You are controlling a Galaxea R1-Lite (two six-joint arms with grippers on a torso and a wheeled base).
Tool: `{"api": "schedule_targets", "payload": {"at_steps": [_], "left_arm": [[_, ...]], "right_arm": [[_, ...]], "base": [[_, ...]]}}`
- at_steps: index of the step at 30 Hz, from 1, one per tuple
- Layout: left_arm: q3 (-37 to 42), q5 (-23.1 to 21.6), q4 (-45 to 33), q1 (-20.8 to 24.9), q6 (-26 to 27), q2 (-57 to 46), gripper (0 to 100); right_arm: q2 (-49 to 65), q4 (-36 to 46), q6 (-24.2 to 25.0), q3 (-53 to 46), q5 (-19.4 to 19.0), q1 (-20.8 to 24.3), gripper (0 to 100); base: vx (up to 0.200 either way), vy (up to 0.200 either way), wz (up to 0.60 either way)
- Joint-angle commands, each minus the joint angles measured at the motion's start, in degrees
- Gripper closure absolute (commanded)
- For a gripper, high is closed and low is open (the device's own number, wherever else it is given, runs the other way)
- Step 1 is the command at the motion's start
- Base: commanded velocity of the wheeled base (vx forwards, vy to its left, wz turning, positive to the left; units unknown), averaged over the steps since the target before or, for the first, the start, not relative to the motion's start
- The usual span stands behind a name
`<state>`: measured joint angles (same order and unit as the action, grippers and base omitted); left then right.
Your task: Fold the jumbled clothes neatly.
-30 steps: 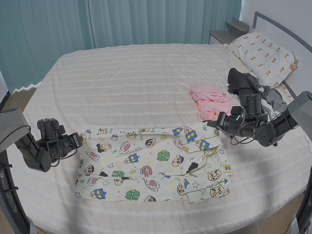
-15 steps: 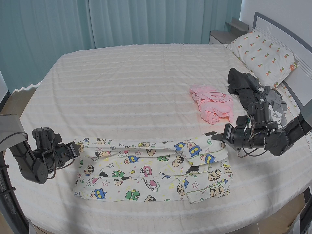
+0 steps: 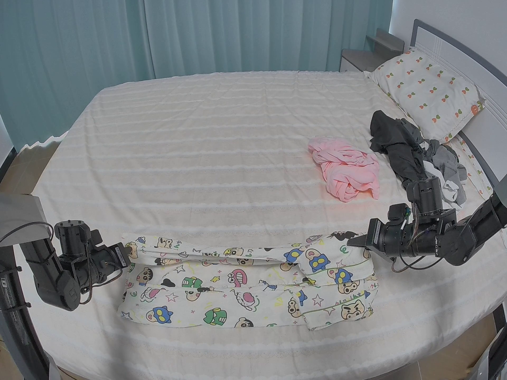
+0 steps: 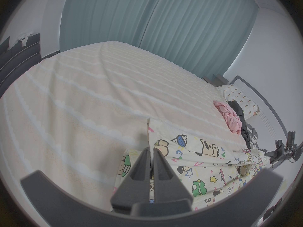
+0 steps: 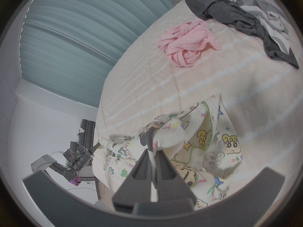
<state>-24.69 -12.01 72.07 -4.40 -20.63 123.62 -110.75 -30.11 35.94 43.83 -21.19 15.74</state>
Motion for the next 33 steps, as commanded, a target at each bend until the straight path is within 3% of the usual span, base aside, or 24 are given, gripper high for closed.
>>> {"api": "schedule_targets", "payload": {"at_steps": [1,10,25,33], "left_arm": [[1.83,-0.03,1.67,-0.26,0.06,1.88,100],[3.86,-0.03,3.87,-0.26,0.24,3.9,100],[10.27,-0.56,15.12,-0.43,0.68,9.62,100],[11.5,-1.0,17.05,-0.61,0.76,11.99,100]], "right_arm": [[1.77,-0.04,0.01,-1.73,-0.08,-0.01,100],[2.65,3.48,0.19,-2.96,-0.7,0.08,100],[-2.8,3.48,0.54,-6.3,-1.14,0.26,100],[-5.0,2.95,0.54,-5.94,-1.22,-0.01,100]], "base": [[0.0,0.0,0.0],[0.0,0.0,0.0],[0.0,0.0,0.0],[0.0,0.0,0.0]]}}
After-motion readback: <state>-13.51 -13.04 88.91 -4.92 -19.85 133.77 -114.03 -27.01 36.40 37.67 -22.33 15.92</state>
